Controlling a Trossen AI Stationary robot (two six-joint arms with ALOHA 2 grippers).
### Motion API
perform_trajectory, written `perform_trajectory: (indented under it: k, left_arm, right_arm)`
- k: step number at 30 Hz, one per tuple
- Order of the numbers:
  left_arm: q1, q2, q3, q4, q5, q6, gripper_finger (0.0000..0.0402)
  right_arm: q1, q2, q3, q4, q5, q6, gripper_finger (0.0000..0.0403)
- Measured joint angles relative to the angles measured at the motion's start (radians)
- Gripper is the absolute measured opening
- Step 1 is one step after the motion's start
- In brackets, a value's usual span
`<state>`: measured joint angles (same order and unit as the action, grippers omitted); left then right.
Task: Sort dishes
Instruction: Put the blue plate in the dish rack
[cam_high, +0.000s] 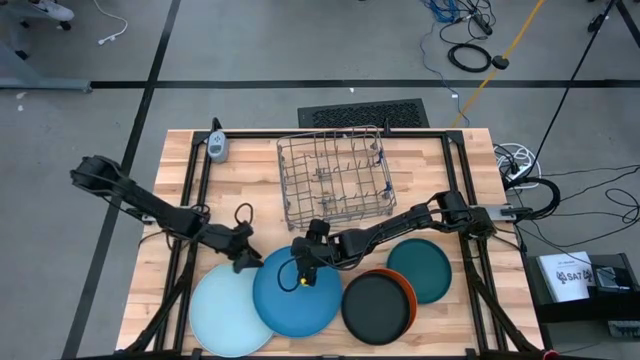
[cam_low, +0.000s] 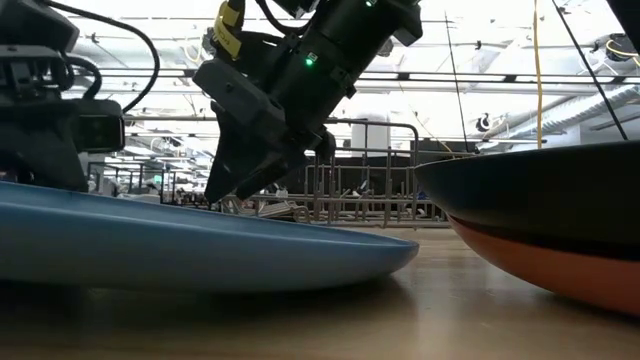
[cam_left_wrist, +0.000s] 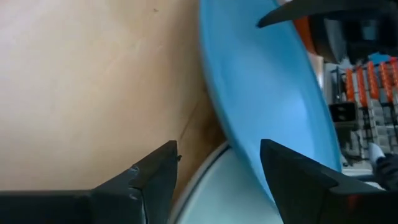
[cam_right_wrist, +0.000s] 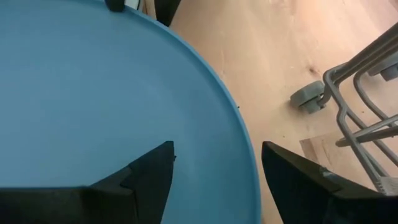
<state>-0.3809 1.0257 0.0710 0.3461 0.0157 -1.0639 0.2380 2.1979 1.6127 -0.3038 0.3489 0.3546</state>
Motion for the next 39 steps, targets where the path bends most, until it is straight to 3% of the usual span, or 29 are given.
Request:
perform_trajectory:
  k: [8, 19, 22, 30, 39]
  left_arm:
    - [0.000, 0.146, 0.058, 0.100, -0.033, 0.033, 0.0228]
    - [-0.001, 0.419, 0.208, 0.103, -0.024, 0.159, 0.0220]
    - [0.000, 0.456, 0.241, 0.098, -0.023, 0.200, 0.0183]
    - [0.001, 0.459, 0.296, 0.109, -0.005, 0.246, 0.0019]
    - [0.002, 0.402, 0.319, 0.103, -0.033, 0.358, 0.0015]
  right_arm:
    - [0.001, 0.000, 0.000, 0.000, 0.013, -0.004, 0.0235]
    - [0.005, 0.000, 0.000, 0.000, 0.020, -0.004, 0.0235]
    - [0.010, 0.000, 0.000, -0.001, 0.021, -0.002, 0.0235]
    - [0.035, 0.001, 0.000, 0.005, 0.019, -0.027, 0.0235]
    - [0.086, -0.057, 0.000, 0.049, 0.209, -0.180, 0.0235]
